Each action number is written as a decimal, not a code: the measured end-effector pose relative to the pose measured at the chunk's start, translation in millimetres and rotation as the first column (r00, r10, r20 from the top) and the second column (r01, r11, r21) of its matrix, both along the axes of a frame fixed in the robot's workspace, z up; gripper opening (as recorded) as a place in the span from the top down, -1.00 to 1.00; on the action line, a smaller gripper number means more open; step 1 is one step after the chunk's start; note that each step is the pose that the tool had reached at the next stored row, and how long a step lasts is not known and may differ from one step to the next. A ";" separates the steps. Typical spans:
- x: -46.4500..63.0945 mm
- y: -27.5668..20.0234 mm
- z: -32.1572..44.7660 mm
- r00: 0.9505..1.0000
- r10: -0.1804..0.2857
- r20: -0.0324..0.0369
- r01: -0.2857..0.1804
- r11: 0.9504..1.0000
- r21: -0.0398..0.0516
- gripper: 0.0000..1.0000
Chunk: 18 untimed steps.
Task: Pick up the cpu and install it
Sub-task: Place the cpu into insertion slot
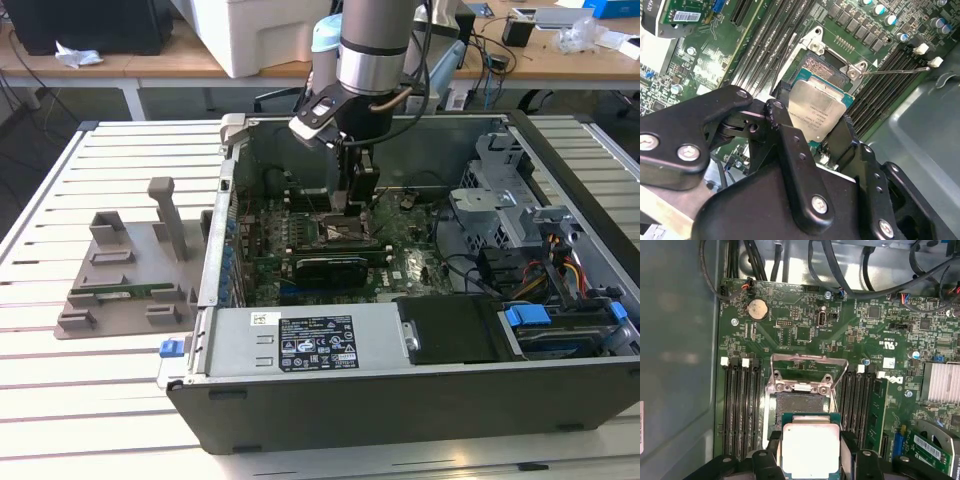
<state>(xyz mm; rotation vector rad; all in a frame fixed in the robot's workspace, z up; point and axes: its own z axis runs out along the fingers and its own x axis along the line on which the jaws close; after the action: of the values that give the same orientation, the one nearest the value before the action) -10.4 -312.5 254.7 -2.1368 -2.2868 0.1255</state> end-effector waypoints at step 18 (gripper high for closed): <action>0.1 0.0 -37.0 0.998 -0.064 0.000 0.064 0.998 -0.001 -0.09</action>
<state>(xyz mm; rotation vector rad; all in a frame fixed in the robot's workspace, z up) -10.3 -312.5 217.7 -2.2075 -2.2160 0.1265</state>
